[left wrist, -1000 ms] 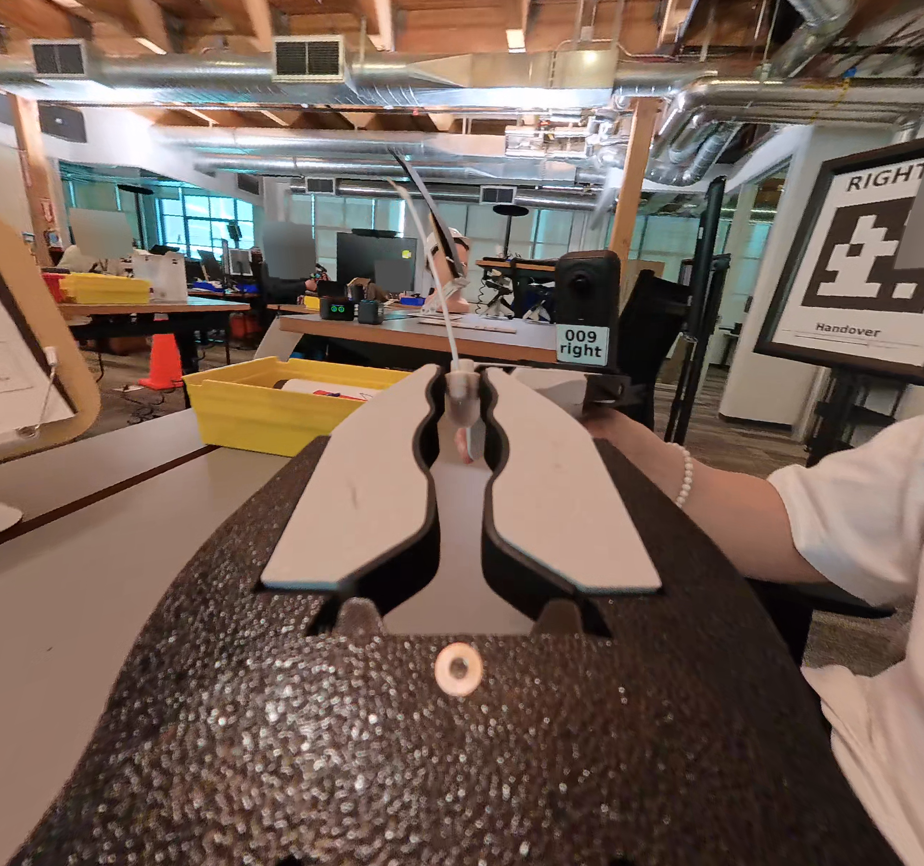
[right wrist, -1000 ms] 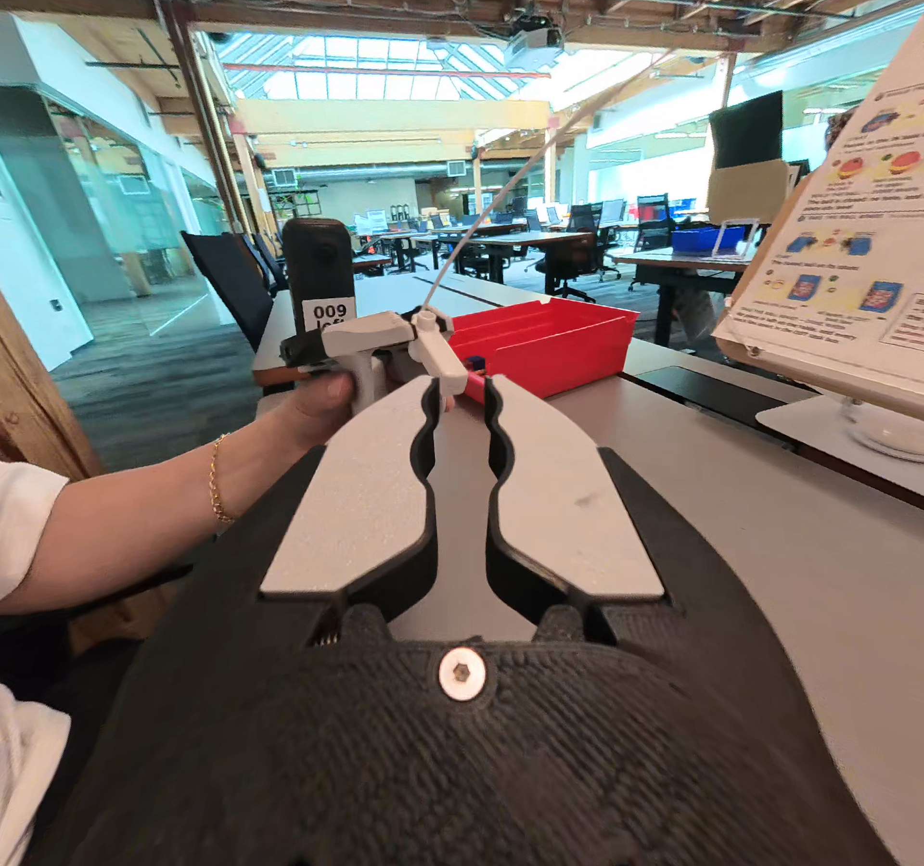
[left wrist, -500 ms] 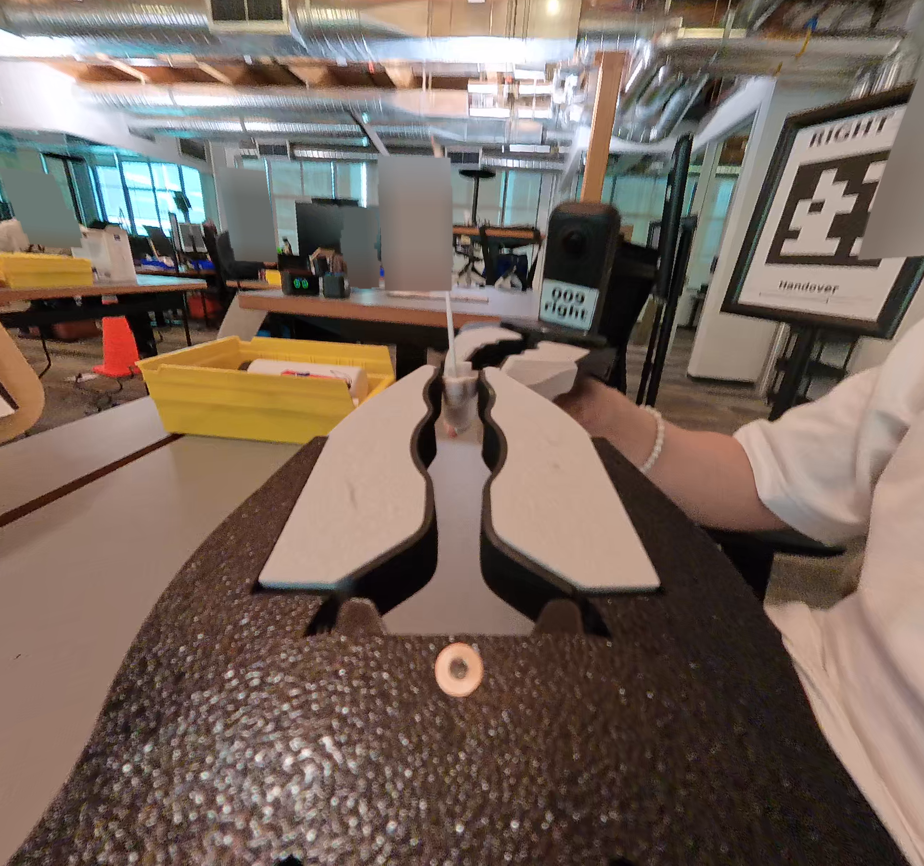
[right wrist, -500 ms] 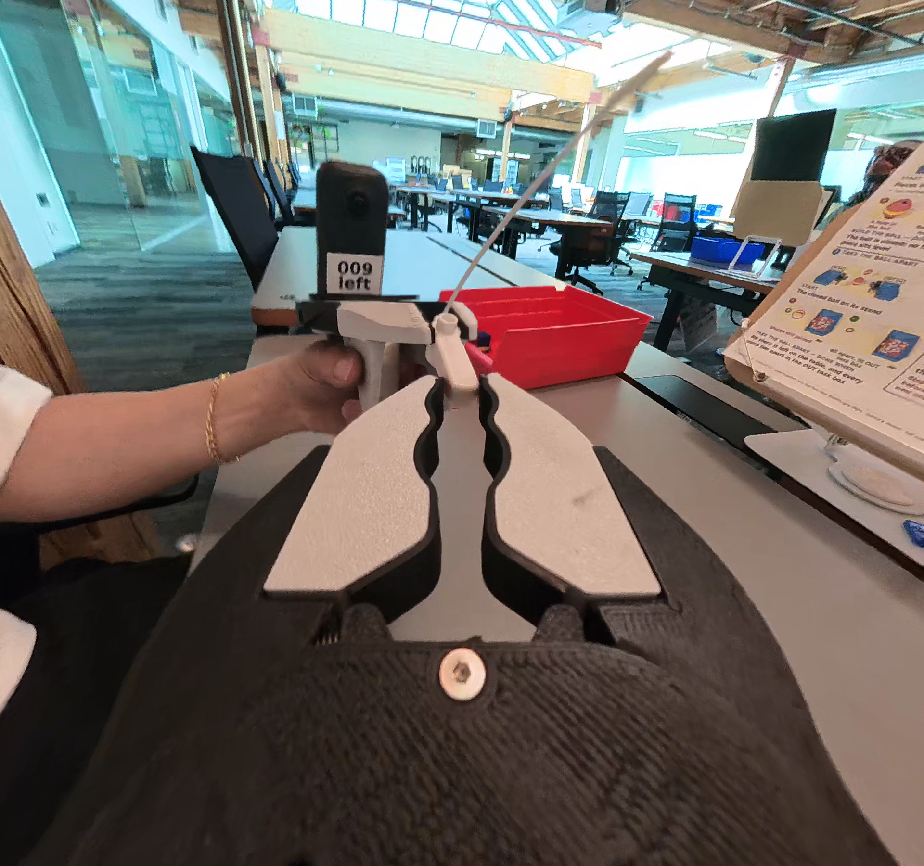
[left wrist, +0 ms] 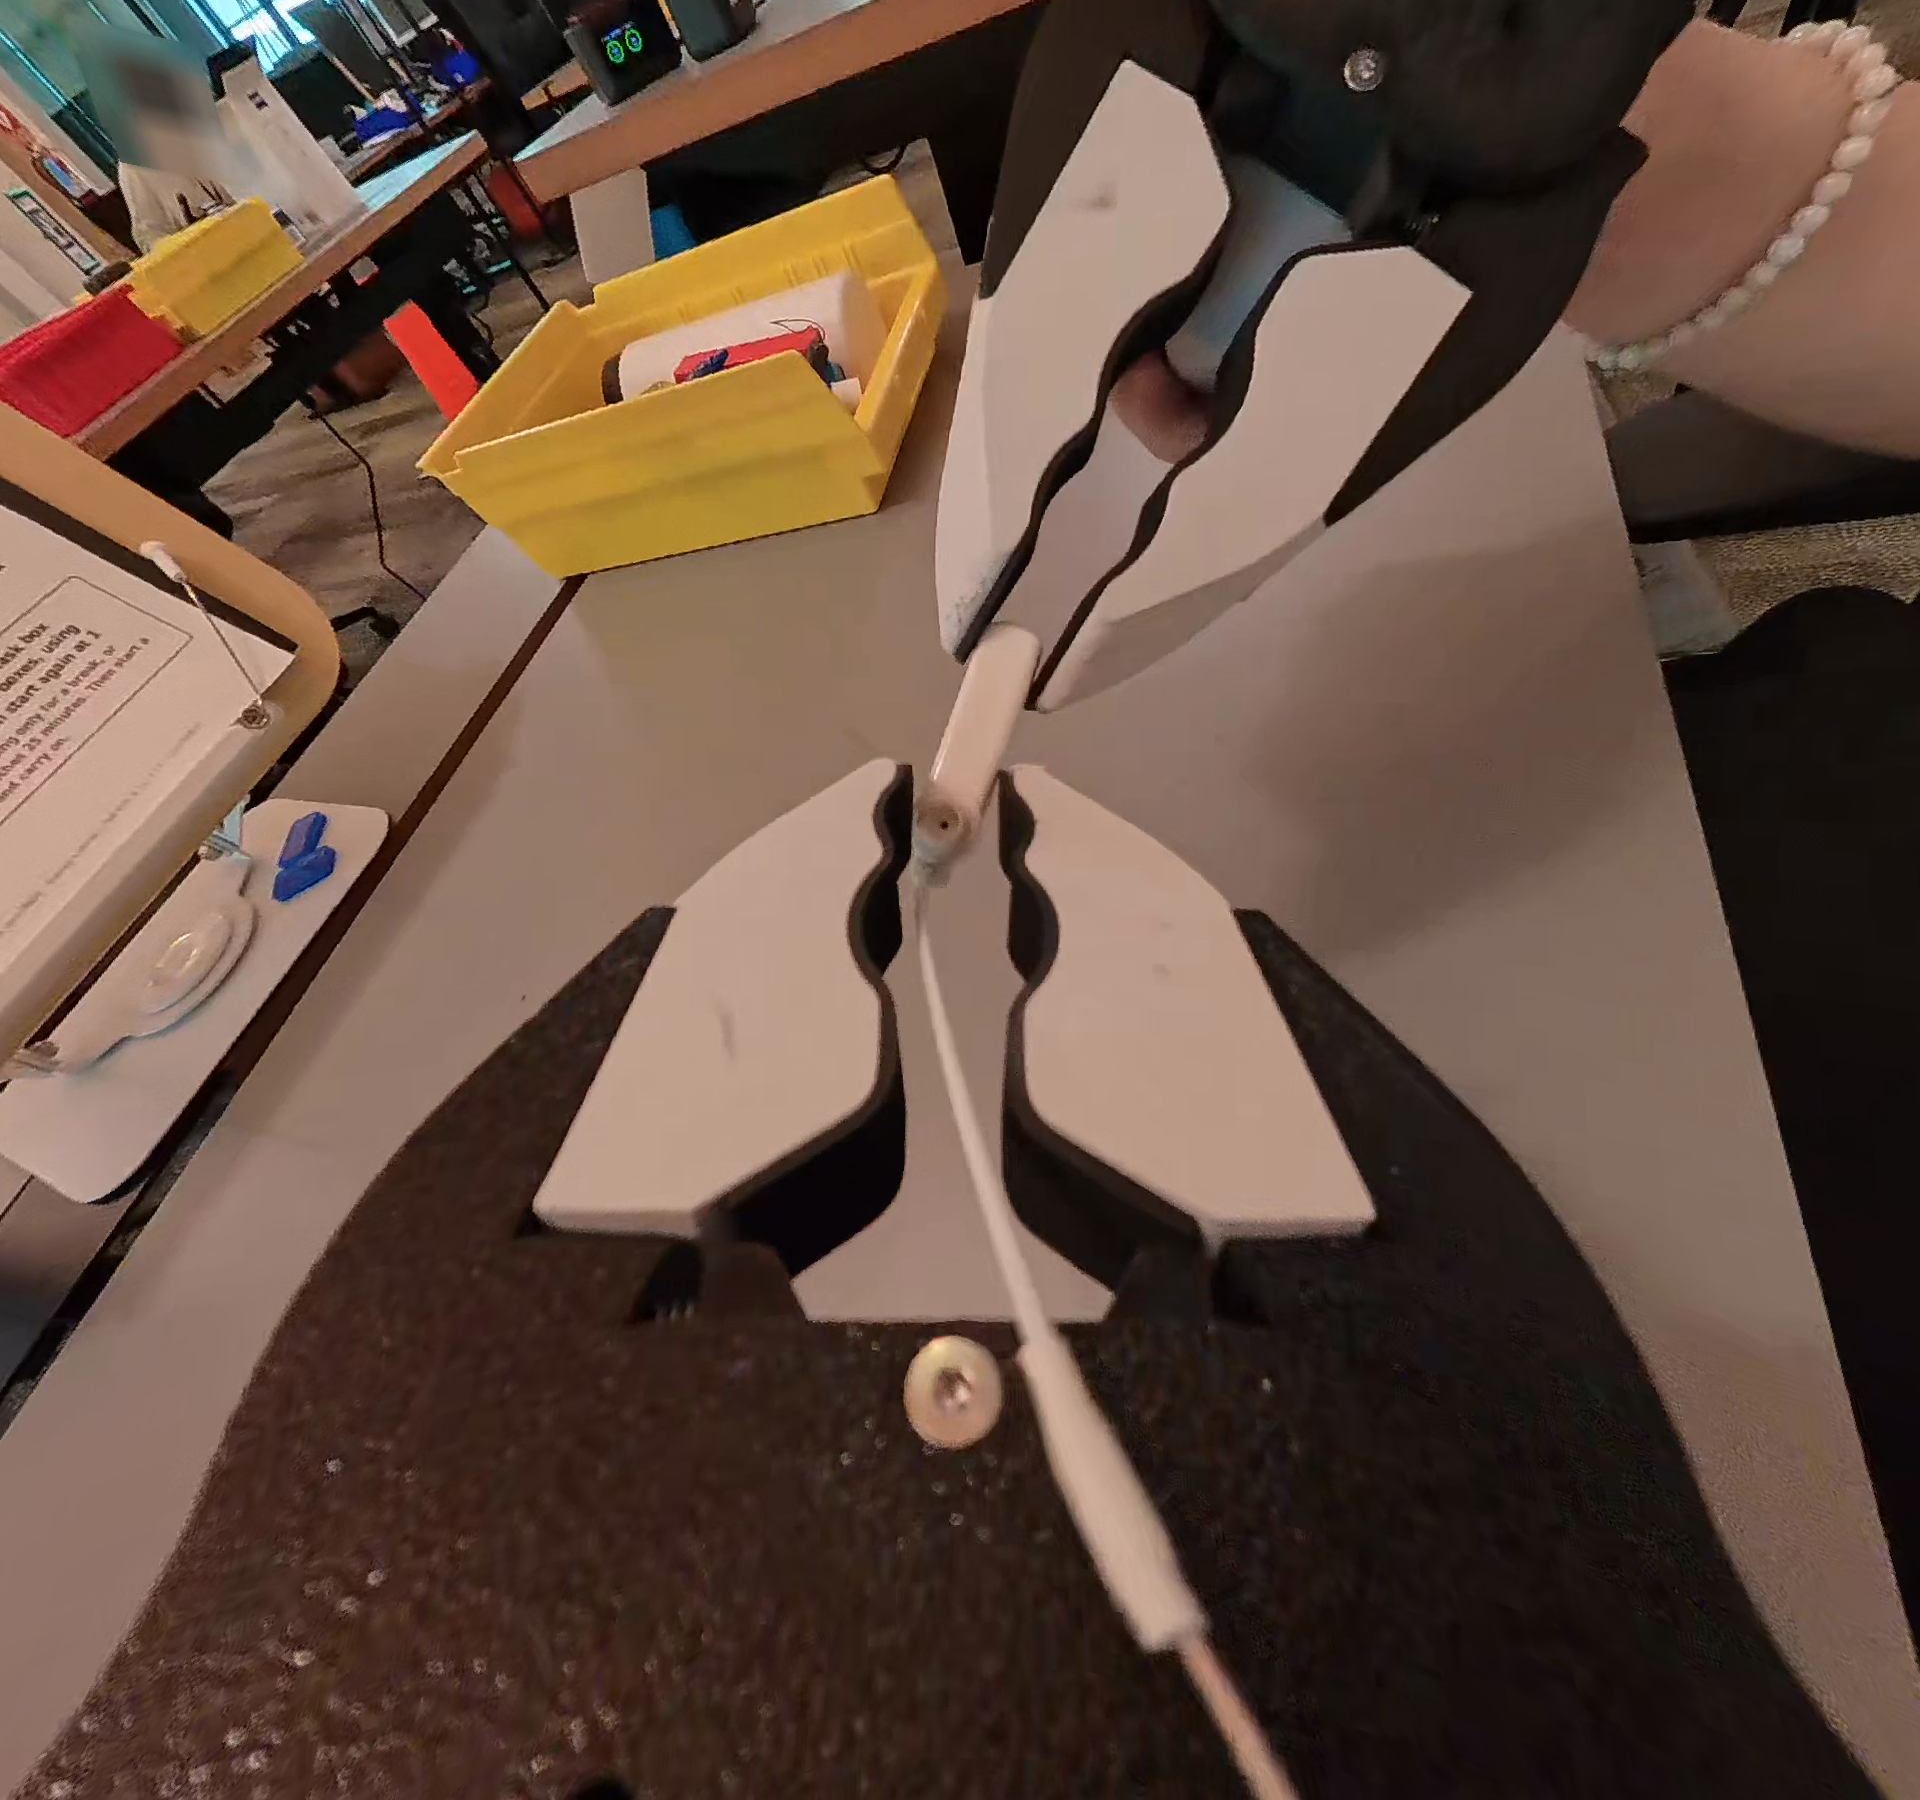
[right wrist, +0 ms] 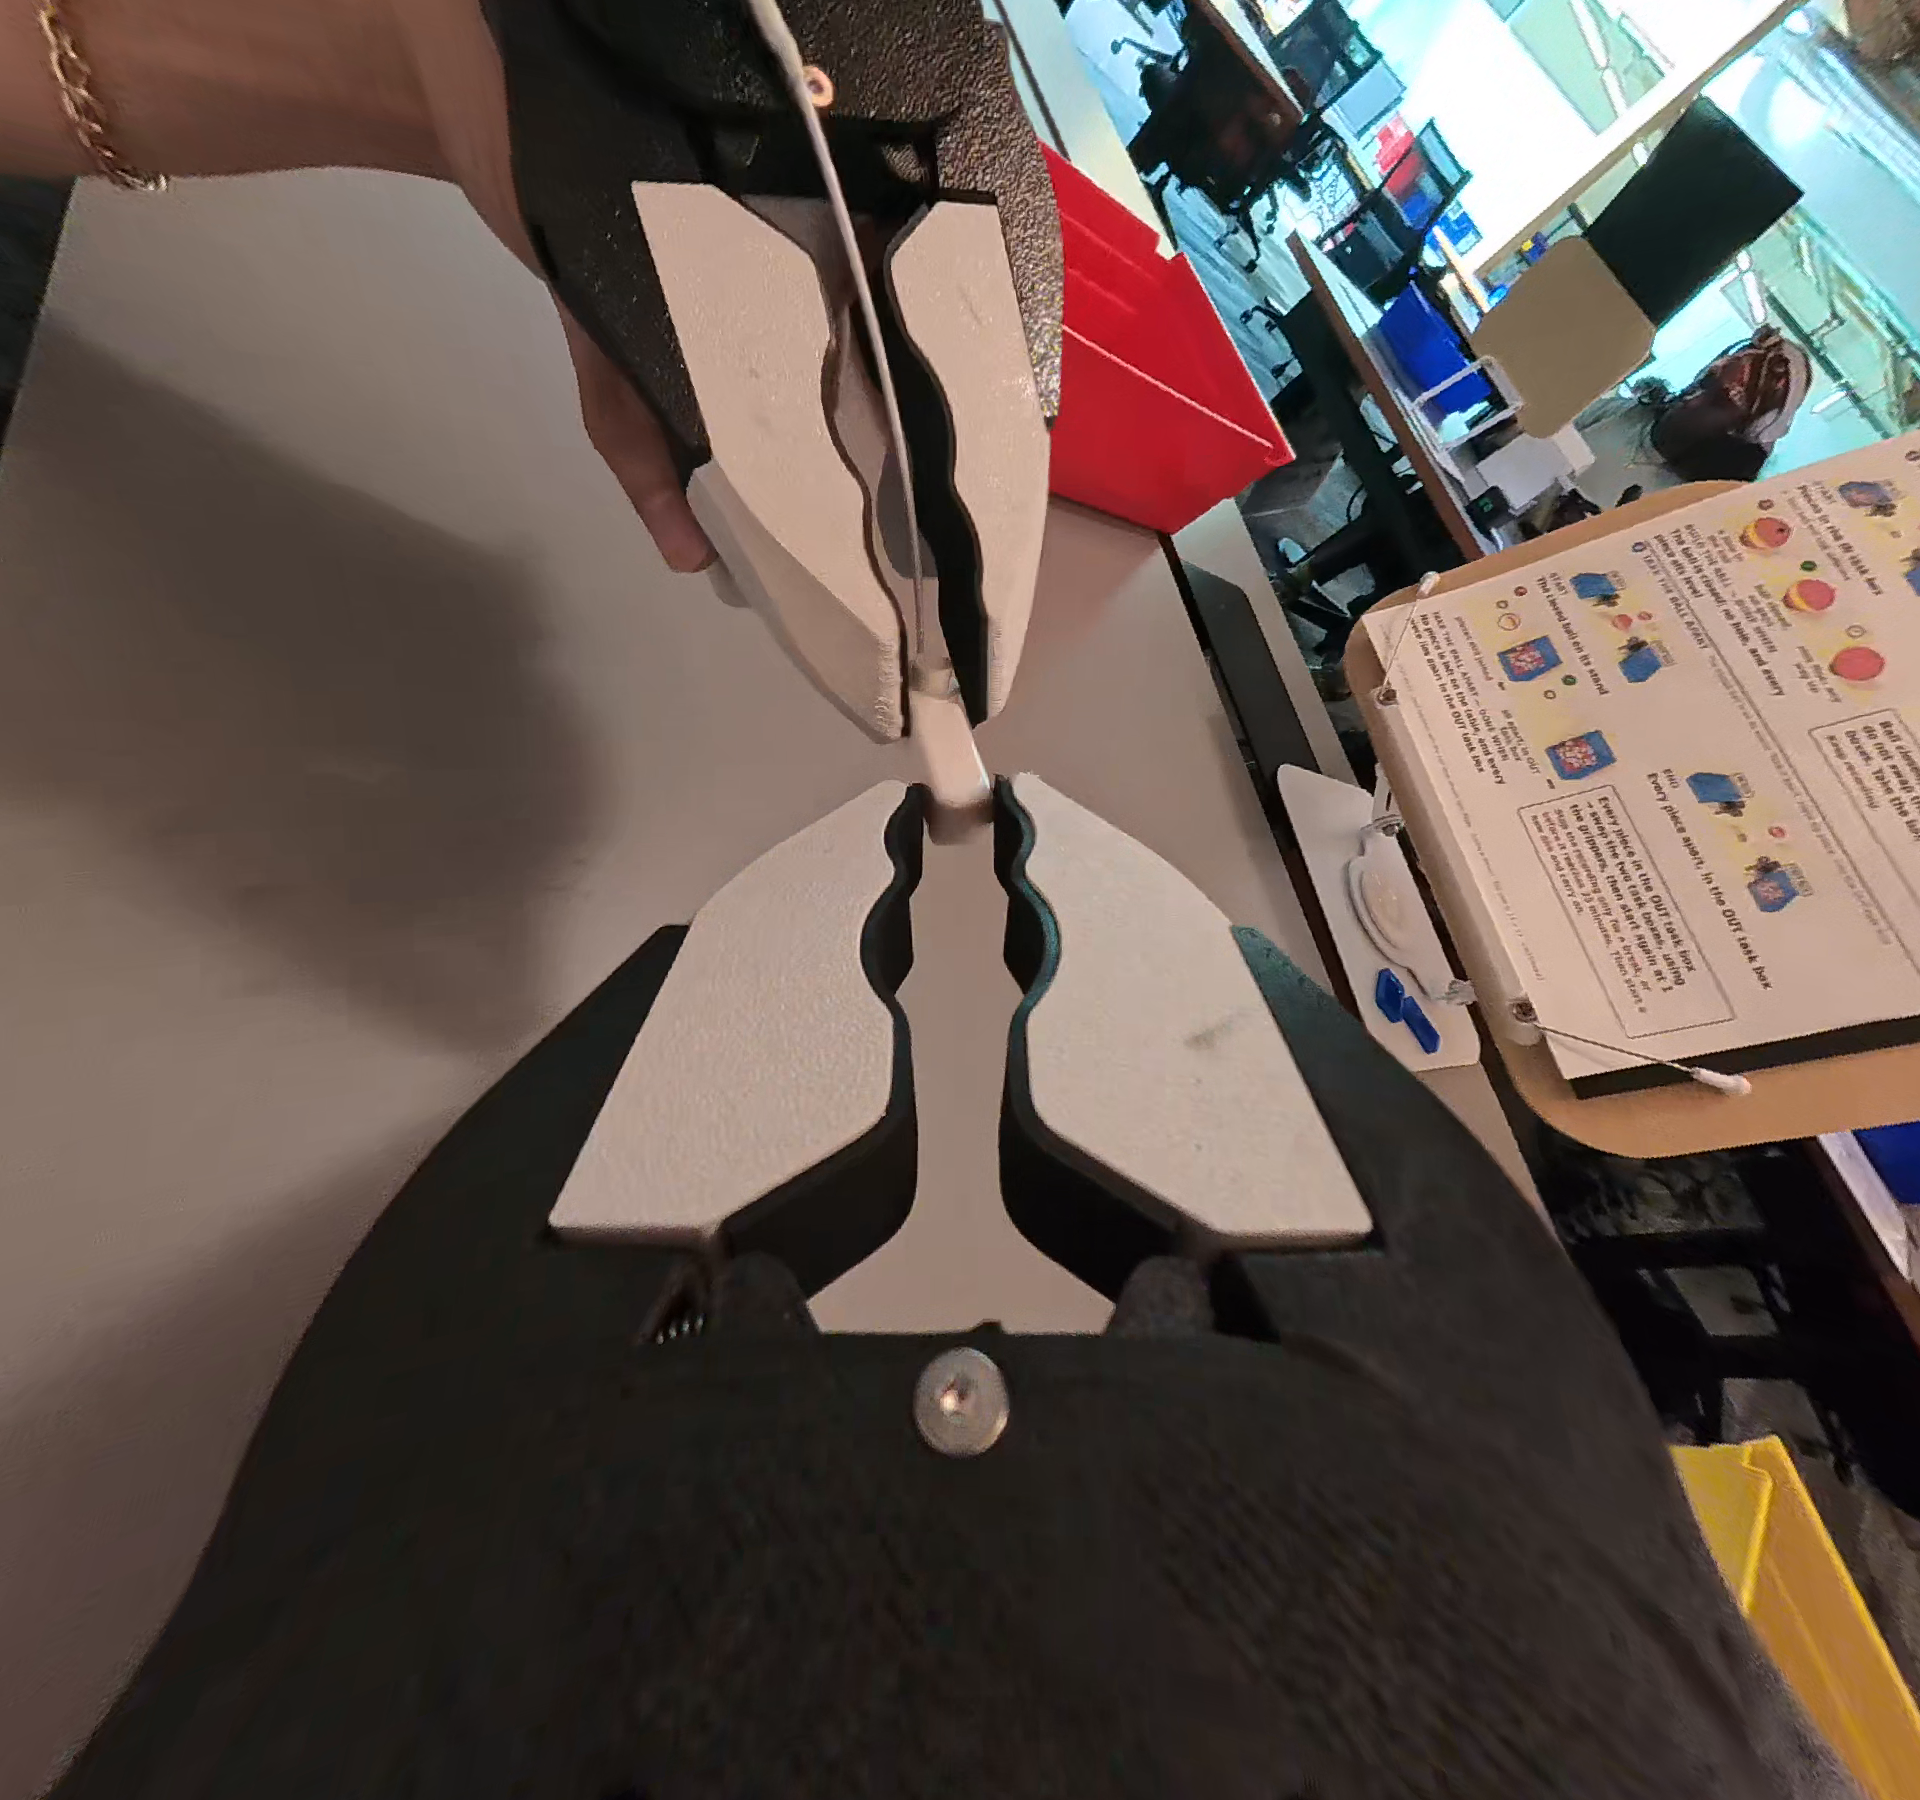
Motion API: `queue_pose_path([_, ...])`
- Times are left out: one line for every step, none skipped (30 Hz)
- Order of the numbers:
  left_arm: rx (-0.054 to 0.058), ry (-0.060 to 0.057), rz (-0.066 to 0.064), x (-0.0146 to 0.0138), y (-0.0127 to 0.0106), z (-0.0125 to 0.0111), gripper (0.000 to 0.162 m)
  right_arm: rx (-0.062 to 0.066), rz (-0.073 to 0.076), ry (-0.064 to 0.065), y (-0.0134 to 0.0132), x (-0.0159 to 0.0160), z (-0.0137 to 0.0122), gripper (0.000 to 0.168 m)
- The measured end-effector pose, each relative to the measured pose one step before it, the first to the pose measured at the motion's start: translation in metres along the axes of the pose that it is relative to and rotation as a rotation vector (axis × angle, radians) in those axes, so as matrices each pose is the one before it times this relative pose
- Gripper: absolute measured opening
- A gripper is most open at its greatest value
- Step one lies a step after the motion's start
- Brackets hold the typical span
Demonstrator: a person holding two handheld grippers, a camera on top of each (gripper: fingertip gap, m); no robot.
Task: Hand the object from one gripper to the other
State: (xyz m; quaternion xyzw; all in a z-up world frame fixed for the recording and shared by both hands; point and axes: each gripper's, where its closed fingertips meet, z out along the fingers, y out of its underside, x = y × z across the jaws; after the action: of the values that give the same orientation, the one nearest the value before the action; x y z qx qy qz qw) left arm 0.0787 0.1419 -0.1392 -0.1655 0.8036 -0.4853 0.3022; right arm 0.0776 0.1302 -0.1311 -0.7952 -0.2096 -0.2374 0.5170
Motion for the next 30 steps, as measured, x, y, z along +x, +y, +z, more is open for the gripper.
queue_pose_path([0.0007, -0.0021, 0.0010, -0.00049, -0.00026, 0.00004, 0.015, 0.0033, -0.0017, 0.0025, -0.00056, 0.00024, -0.00013, 0.013])
queue_pose_path([-0.0011, -0.0069, 0.0036, -0.00099, 0.00036, -0.00021, 0.016, 0.0011, 0.0030, -0.0002, -0.00027, 0.00039, -0.00003, 0.013])
queue_pose_path([-0.0062, -0.0136, 0.0074, -0.00192, 0.00100, -0.00019, 0.018, 0.0030, 0.0027, 0.0053, -0.00027, 0.00143, -0.00047, 0.013])
queue_pose_path([-0.0122, -0.0126, 0.0102, -0.00164, 0.00188, -0.00009, 0.019, 0.0061, 0.0049, 0.0041, -0.00030, 0.00144, -0.00077, 0.013])
queue_pose_path([-0.0119, -0.0088, 0.0099, -0.00109, 0.00187, -0.00020, 0.019, 0.0042, 0.0090, -0.0055, 0.00015, 0.00019, -0.00062, 0.013])
queue_pose_path([-0.0024, -0.0065, 0.0094, -0.00075, 0.00029, -0.00009, 0.013, 0.0063, 0.0119, 0.0011, -0.00002, 0.00100, -0.00045, 0.013])
queue_pose_path([0.0041, -0.0091, 0.0094, -0.00103, -0.00091, -0.00028, 0.013, 0.0100, 0.0120, 0.0052, -0.00063, 0.00138, -0.00022, 0.013])
queue_pose_path([0.0014, -0.0065, 0.0127, -0.00086, -0.00058, -0.00025, 0.013, 0.0055, 0.0120, -0.0022, 0.00005, 0.00028, -0.00017, 0.012])
queue_pose_path([0.0012, -0.0057, 0.0159, -0.00072, -0.00063, -0.00042, 0.013, 0.0038, 0.0153, -0.0035, 0.00039, 0.00022, -0.00005, 0.012])
queue_pose_path([0.0074, -0.0150, 0.0251, -0.00159, -0.00133, -0.00044, 0.013, 0.0070, 0.0192, 0.0039, 0.00033, 0.00105, 0.00009, 0.012])
queue_pose_path([0.0072, -0.0242, 0.0363, -0.00202, -0.00130, -0.00025, 0.013, 0.0122, 0.0289, 0.0037, 0.00032, 0.00152, 0.00023, 0.013])
queue_pose_path([-0.0011, -0.0320, 0.0415, -0.00262, -0.00061, 0.00024, 0.012, 0.0189, 0.0489, -0.0048, -0.00033, 0.00141, -0.00012, 0.013])
queue_pose_path([-0.0030, -0.0506, 0.0460, -0.00488, -0.00088, 0.00030, 0.012, 0.0246, 0.0659, -0.0088, -0.00090, 0.00212, -0.00053, 0.016])
queue_pose_path([0.0001, -0.0626, 0.0539, -0.00626, -0.00164, -0.00029, 0.012, 0.0286, 0.0746, -0.0150, -0.00133, 0.00203, -0.00104, 0.024])
queue_pose_path([0.0028, -0.0511, 0.0580, -0.00467, -0.00208, -0.00058, 0.012, 0.0324, 0.0818, -0.0196, -0.00195, 0.00191, -0.00134, 0.031])
queue_pose_path([0.0089, -0.0460, 0.0568, -0.00397, -0.00285, -0.00083, 0.012, 0.0355, 0.0916, -0.0175, -0.00280, 0.00241, -0.00157, 0.037])
queue_pose_path([0.0150, -0.0517, 0.0555, -0.00456, -0.00351, -0.00123, 0.012, 0.0420, 0.0987, -0.0144, -0.00421, 0.00297, -0.00156, 0.041])
queue_pose_path([0.0125, -0.0519, 0.0501, -0.00489, -0.00297, -0.00117, 0.012, 0.0511, 0.1011, -0.0204, -0.00554, 0.00194, -0.00163, 0.042])
queue_pose_path([0.0074, -0.0428, 0.0421, -0.00401, -0.00234, -0.00089, 0.012, 0.0532, 0.0925, -0.0267, -0.00602, 0.00083, -0.00148, 0.042])
queue_pose_path([0.0081, -0.0409, 0.0360, -0.00388, -0.00230, -0.00090, 0.012, 0.0480, 0.0680, -0.0245, -0.00549, 0.00012, -0.00109, 0.042])
queue_pose_path([0.0136, -0.0359, 0.0308, -0.00313, -0.00303, -0.00072, 0.012, 0.0333, 0.0425, -0.0154, -0.00377, 0.00014, -0.00068, 0.041])
queue_pose_path([0.0130, -0.0265, 0.0191, -0.00191, -0.00310, -0.00037, 0.012, 0.0117, 0.0178, -0.0069, -0.00106, -0.00002, -0.00004, 0.039])
queue_pose_path([0.0106, -0.0194, 0.0102, -0.00096, -0.00278, 0.00012, 0.012, -0.0037, -0.0046, -0.0037, 0.00111, -0.00074, 0.00086, 0.037])
queue_pose_path([0.0063, -0.0137, 0.0122, 0.00004, -0.00222, 0.00061, 0.012, -0.0018, -0.0113, -0.0031, 0.00069, -0.00185, 0.00143, 0.035])
queue_pose_path([0.0005, -0.0082, 0.0207, 0.00098, -0.00145, 0.00080, 0.012, 0.0053, -0.0073, -0.0021, -0.00022, -0.00224, 0.00156, 0.031])
queue_pose_path([-0.0030, -0.0044, 0.0253, 0.00163, -0.00089, 0.00081, 0.012, 0.0046, -0.0041, -0.0054, -0.00037, -0.00273, 0.00181, 0.028])
queue_pose_path([-0.0029, -0.0020, 0.0237, 0.00184, -0.00084, 0.00082, 0.012, 0.0058, -0.0035, -0.0056, -0.00055, -0.00241, 0.00157, 0.024])
queue_pose_path([0.0008, -0.0005, 0.0181, 0.00191, -0.00120, 0.00052, 0.012, 0.0065, -0.0038, 0.0080, -0.00038, -0.00008, 0.00106, 0.020])
queue_pose_path([-0.0007, -0.0001, 0.0067, 0.00136, -0.00078, 0.00055, 0.012, 0.0007, -0.0141, 0.0222, 0.00041, 0.00260, 0.00038, 0.014])
queue_pose_path([-0.0062, 0.0027, -0.0052, 0.00097, 0.00084, 0.00065, 0.012, -0.0007, -0.0270, 0.0054, 0.00061, 0.00060, 0.00013, 0.014])
